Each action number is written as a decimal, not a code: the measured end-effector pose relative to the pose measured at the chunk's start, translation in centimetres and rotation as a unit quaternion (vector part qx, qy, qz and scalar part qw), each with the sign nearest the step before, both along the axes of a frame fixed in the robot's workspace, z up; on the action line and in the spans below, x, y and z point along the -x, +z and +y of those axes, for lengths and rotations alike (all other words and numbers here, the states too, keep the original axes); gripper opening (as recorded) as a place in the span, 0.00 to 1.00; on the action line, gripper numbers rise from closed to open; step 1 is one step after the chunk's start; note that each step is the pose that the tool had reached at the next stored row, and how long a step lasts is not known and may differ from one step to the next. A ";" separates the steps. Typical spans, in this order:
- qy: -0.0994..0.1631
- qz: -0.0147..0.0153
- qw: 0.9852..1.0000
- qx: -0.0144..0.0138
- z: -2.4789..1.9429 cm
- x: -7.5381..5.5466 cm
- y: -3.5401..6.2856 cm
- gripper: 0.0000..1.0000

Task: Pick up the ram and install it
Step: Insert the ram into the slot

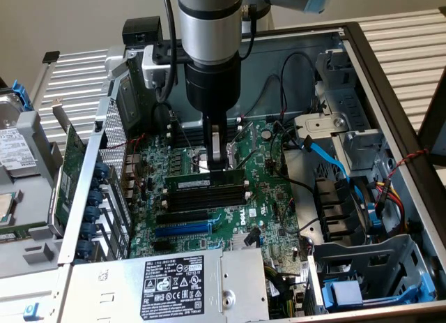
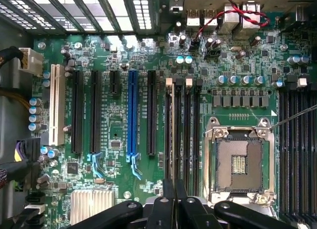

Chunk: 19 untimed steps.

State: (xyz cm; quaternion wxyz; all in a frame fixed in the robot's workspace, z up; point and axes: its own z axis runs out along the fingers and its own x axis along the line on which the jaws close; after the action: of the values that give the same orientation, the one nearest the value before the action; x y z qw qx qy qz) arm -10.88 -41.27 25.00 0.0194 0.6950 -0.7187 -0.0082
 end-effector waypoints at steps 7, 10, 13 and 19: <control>0.000 0.006 1.000 -0.005 -0.04 0.0 -0.07 0.12; 0.000 0.006 1.000 -0.005 -0.04 0.0 -0.07 0.12; 0.000 0.007 1.000 -0.005 -0.05 0.0 -0.06 0.12; 0.000 0.006 1.000 -0.004 -0.16 0.0 -0.07 0.12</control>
State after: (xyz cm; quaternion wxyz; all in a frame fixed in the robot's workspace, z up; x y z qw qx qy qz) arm -10.88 -41.44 24.93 0.0211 0.6951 -0.7184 -0.0157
